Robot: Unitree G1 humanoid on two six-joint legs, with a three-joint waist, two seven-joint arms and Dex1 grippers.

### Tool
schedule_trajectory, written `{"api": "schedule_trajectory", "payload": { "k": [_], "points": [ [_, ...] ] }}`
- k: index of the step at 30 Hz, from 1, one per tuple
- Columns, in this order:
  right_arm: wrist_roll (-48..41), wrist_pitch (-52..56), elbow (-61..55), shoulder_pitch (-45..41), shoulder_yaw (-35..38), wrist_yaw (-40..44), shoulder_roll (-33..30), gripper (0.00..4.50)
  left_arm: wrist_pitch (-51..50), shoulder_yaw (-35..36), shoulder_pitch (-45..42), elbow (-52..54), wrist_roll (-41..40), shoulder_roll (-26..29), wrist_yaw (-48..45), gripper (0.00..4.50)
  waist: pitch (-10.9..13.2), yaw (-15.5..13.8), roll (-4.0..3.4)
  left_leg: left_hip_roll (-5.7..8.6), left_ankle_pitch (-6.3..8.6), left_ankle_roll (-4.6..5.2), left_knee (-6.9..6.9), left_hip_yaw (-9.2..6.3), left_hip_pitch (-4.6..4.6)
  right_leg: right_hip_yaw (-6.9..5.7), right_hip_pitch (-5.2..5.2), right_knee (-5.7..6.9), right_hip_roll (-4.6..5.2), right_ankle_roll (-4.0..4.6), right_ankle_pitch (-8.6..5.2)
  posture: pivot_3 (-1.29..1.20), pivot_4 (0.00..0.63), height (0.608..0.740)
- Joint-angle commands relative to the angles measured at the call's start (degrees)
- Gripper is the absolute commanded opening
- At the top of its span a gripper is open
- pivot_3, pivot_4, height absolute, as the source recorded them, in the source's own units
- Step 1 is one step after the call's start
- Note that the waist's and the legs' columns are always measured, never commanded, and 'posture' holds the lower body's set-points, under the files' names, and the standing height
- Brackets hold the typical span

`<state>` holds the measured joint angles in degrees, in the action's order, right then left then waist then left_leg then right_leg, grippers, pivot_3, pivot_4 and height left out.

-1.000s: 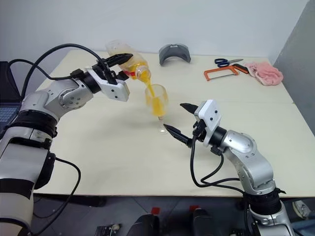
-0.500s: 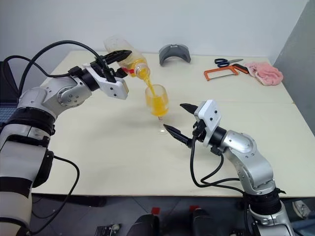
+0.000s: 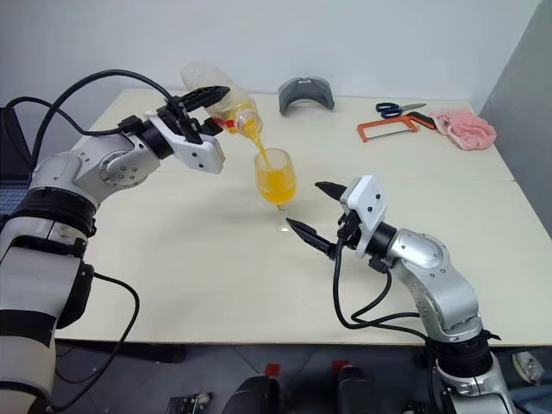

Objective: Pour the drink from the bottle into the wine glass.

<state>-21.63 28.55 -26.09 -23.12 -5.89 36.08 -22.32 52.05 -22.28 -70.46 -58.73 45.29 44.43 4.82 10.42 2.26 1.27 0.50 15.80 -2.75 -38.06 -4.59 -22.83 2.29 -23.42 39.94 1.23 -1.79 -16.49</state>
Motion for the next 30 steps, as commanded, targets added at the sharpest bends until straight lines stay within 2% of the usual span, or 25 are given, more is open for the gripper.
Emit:
{"api": "schedule_trajectory", "payload": {
  "k": [1, 10, 12, 16, 22, 25, 30],
  "points": [
    [-0.8, -0.7, -2.1, 0.0, 0.0, 0.0, 0.2, 4.50, 0.1, 2.3, -0.6, 0.3, -4.8, -0.8, -2.1, 1.67, 0.0, 0.0, 0.00, 0.00, 0.00, 0.00, 0.00, 0.00, 0.00, 0.00, 0.00, 0.00, 0.00, 0.00, 0.00, 0.00, 0.150, 0.740],
    [0.0, -1.4, -2.4, -0.4, -0.6, 0.0, 0.2, 4.50, -3.3, 6.2, 4.5, 3.5, -15.4, -4.3, -9.9, 1.67, 0.0, 0.1, 0.00, -0.01, 0.00, 0.00, -0.02, 0.00, 0.00, 0.01, -0.02, 0.02, 0.01, 0.00, 0.00, 0.00, 0.150, 0.740],
    [0.1, -1.6, -2.9, -0.9, -1.0, 0.2, 0.2, 4.50, -6.4, 9.1, 6.6, 5.4, -21.3, -5.9, -13.6, 1.67, 0.0, 0.1, 0.00, -0.01, 0.00, 0.00, -0.02, 0.00, -0.01, 0.01, -0.02, 0.02, 0.01, 0.00, 0.00, 0.00, 0.150, 0.740],
    [-1.5, 0.2, -5.0, -1.6, -2.3, 1.6, -0.6, 4.50, -18.8, 17.2, 12.8, 13.8, -35.5, -9.2, -21.6, 1.67, 0.0, 0.3, 0.00, -0.09, -0.01, -0.02, -0.05, -0.06, -0.01, 0.03, -0.03, 0.05, 0.05, 0.00, 0.00, 0.00, 0.150, 0.740],
    [-0.8, 3.7, -5.4, -3.4, -4.8, 2.0, -2.2, 4.50, -41.1, 26.0, 25.2, 32.2, -49.0, -14.3, -24.0, 1.67, 0.0, 1.0, 0.01, -0.17, -0.01, -0.02, -0.08, -0.27, 0.00, 0.04, -0.03, 0.11, 0.06, 0.01, 0.00, 0.00, 0.150, 0.740],
    [-0.1, 4.9, -4.3, -4.9, -6.0, 1.5, -2.0, 4.50, -48.9, 29.1, 29.5, 37.9, -52.9, -15.8, -23.9, 1.67, 0.0, 1.0, 0.03, -0.17, -0.02, -0.03, -0.12, -0.37, 0.00, 0.03, -0.02, 0.13, 0.06, 0.01, 0.00, 0.00, 0.150, 0.740],
    [0.0, 6.1, -3.4, -6.1, -7.6, 2.2, -1.6, 4.50, -57.4, 32.9, 32.6, 38.4, -56.9, -16.4, -24.1, 1.67, 0.0, 1.0, 0.05, -0.14, -0.03, -0.05, -0.14, -0.38, 0.00, 0.03, -0.02, 0.13, 0.05, 0.01, 0.01, 0.00, 0.150, 0.740]
  ]
}}
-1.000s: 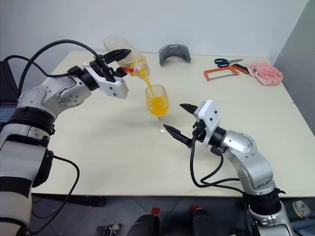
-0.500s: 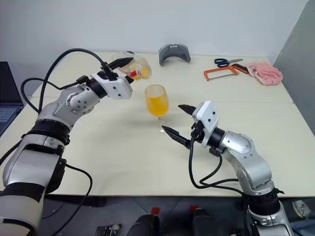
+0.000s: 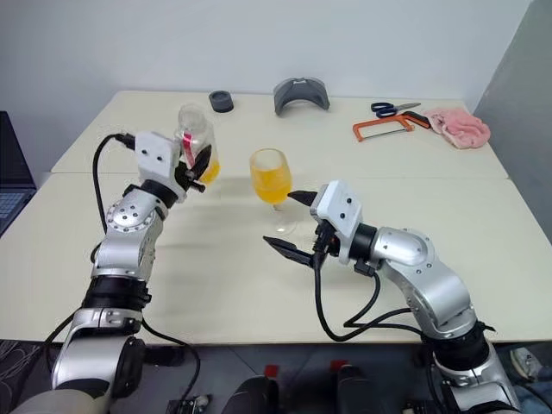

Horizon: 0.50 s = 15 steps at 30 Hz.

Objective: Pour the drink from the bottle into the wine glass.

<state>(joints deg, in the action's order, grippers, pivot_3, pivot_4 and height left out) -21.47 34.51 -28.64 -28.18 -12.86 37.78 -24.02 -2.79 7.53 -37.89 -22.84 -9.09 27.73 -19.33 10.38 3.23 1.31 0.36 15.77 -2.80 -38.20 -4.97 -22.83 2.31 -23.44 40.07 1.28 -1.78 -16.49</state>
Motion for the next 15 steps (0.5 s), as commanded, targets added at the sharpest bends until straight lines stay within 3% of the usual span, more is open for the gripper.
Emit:
{"api": "schedule_trajectory", "payload": {
  "k": [1, 15],
  "points": [
    [-0.3, 0.1, -0.8, -1.1, -0.9, 0.8, 0.1, 4.50, -3.3, 3.6, 0.4, 2.2, -2.9, 0.3, -0.1, 1.67, 0.0, 0.0, 0.00, 0.00, 0.00, 0.00, 0.00, 0.00, 0.00, 0.00, 0.00, 0.00, 0.01, 0.00, 0.00, 0.00, 0.150, 0.740],
    [1.4, -0.1, 0.7, -2.9, -3.1, 0.8, 1.7, 4.50, -5.6, 7.5, 5.3, -3.2, -6.3, 0.1, -3.4, 1.67, -0.1, -0.2, 0.05, -0.01, 0.01, 0.01, 0.02, 0.00, 0.04, 0.00, 0.05, -0.03, 0.03, 0.00, 0.00, 0.00, 0.150, 0.740]
  ]
}}
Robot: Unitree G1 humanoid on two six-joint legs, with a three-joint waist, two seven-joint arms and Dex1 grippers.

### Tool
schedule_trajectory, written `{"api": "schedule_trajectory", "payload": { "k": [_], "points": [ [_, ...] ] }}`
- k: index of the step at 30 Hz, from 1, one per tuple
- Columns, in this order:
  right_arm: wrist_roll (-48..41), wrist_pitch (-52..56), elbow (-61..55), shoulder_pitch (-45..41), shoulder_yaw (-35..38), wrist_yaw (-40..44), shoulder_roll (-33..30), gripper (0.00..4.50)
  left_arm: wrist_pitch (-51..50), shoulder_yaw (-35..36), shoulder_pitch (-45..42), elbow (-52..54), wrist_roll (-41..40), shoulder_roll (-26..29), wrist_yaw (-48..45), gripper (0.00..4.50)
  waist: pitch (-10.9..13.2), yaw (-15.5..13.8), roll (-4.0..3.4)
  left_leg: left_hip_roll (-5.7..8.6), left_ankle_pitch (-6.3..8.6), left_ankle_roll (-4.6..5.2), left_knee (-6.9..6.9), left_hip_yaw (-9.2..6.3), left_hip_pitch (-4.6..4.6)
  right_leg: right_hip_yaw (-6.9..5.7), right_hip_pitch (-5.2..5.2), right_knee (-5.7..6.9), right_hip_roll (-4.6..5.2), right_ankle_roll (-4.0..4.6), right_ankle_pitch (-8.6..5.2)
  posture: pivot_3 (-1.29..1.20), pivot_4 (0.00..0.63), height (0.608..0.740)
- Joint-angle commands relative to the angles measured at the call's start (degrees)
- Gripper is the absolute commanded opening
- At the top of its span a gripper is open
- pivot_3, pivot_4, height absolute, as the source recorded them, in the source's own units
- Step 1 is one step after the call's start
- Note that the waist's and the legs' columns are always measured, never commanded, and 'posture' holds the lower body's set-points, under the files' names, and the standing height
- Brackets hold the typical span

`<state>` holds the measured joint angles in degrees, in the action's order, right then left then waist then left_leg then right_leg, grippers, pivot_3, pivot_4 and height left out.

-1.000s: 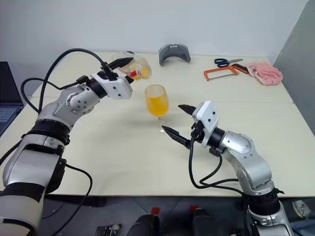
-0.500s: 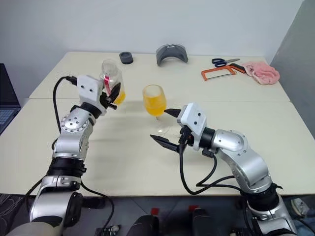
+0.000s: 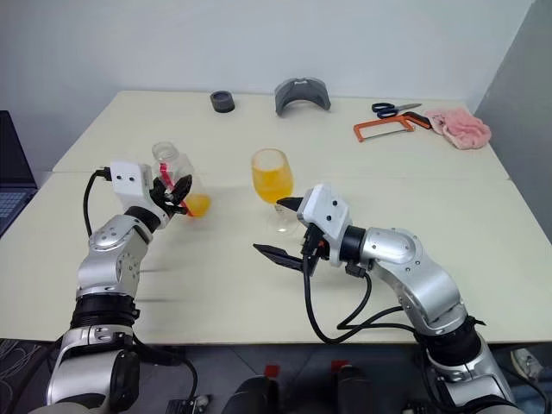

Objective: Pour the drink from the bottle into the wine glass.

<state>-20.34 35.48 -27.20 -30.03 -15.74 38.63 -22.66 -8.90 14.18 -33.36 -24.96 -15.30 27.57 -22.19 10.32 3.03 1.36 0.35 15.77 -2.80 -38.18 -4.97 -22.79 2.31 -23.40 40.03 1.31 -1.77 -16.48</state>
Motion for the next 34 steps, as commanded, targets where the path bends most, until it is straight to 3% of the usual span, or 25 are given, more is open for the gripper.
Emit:
{"api": "schedule_trajectory", "payload": {
  "k": [1, 9, 10, 16, 23, 29, 34],
  "points": [
    [0.5, -1.1, -0.6, -1.1, -0.3, 0.0, 0.5, 4.50, 0.7, 1.1, 0.8, -1.5, -0.2, 0.2, -0.6, 1.67, 0.0, 0.0, 0.00, 0.00, 0.00, 0.00, 0.00, 0.01, 0.01, 0.01, 0.00, 0.00, 0.01, 0.00, 0.00, 0.00, 0.150, 0.740],
    [1.2, -1.1, -0.6, -0.5, -0.2, 0.4, 0.6, 4.50, 2.9, 0.7, 2.3, -0.7, 0.7, 0.5, -1.8, 4.29, 0.0, 0.0, 0.00, 0.00, 0.02, 0.03, 0.02, 0.02, 0.02, 0.01, 0.00, 0.00, 0.00, 0.00, 0.00, 0.00, 0.150, 0.740],
    [1.4, -1.4, -0.7, 0.6, -0.2, 0.7, -0.1, 4.50, 3.8, 0.2, 3.3, 0.1, 1.5, 0.5, -1.8, 4.47, 0.0, 0.0, 0.01, -0.01, 0.02, 0.03, 0.02, 0.01, 0.02, 0.01, 0.00, -0.01, 0.00, 0.00, 0.00, 0.00, 0.150, 0.740],
    [4.8, -11.8, 1.2, 9.7, 0.5, 2.0, -2.6, 4.50, 5.3, 0.0, 9.5, 5.2, 2.2, -0.5, -0.9, 4.47, -0.1, -0.4, 0.07, -0.02, 0.02, 0.04, 0.07, 0.02, 0.03, 0.02, 0.04, -0.06, 0.08, 0.00, 0.00, 0.00, 0.150, 0.740],
    [9.5, -29.5, 11.5, 23.5, 6.7, -8.6, 5.4, 4.50, 0.6, 1.6, 21.5, 20.5, 2.7, -2.6, 5.5, 4.47, -0.2, -0.4, 0.19, -0.13, 0.03, 0.05, 0.15, 0.11, 0.17, 0.11, 0.13, -0.05, 0.08, 0.00, 0.00, 0.00, 0.150, 0.740],
    [12.2, -38.2, 21.0, 24.1, 14.1, -20.3, 12.9, 4.50, 1.1, 3.4, 26.9, 26.8, 1.5, -4.8, 7.8, 4.47, -0.2, -1.1, 0.18, -0.15, 0.03, 0.05, 0.14, 0.17, 0.34, 0.14, 0.24, -0.02, 0.04, -0.02, 0.01, 0.00, 0.150, 0.740],
    [13.2, -40.5, 23.9, 23.3, 14.8, -22.1, 14.3, 4.50, 2.9, 3.8, 28.4, 29.2, 0.4, -5.9, 7.0, 4.47, -0.2, -1.2, 0.18, -0.12, 0.03, 0.05, 0.15, 0.23, 0.34, 0.17, 0.23, -0.03, 0.03, -0.01, 0.01, 0.00, 0.150, 0.740]
  ]
}}
